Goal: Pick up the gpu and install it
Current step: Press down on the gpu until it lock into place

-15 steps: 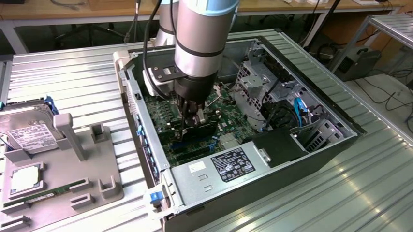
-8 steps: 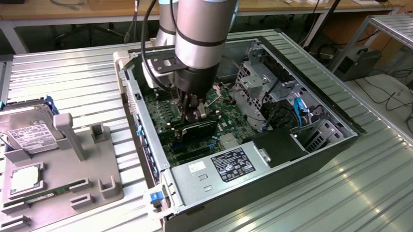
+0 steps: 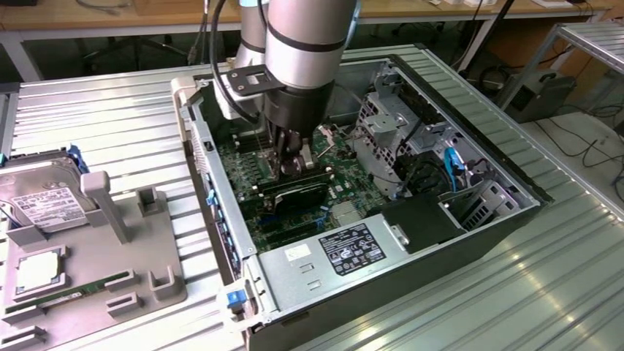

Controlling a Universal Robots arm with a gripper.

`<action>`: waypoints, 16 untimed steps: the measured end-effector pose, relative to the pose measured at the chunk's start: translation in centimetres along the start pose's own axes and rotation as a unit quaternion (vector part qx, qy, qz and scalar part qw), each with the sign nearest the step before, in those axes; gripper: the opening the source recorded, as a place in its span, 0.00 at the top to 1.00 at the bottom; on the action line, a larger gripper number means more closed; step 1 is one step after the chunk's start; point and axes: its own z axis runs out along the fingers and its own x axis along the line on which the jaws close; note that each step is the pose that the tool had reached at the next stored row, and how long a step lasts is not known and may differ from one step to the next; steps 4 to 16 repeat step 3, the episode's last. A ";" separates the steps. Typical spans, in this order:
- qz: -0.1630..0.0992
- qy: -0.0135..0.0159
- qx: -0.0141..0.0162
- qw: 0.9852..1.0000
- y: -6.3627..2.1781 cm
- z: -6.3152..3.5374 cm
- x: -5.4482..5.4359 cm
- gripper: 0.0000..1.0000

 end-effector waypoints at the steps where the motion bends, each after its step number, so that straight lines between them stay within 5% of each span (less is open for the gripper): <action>1: 0.000 0.000 0.000 1.000 0.00 0.00 0.0 0.89; 16: 0.000 0.000 0.000 1.000 0.00 0.00 0.0 0.89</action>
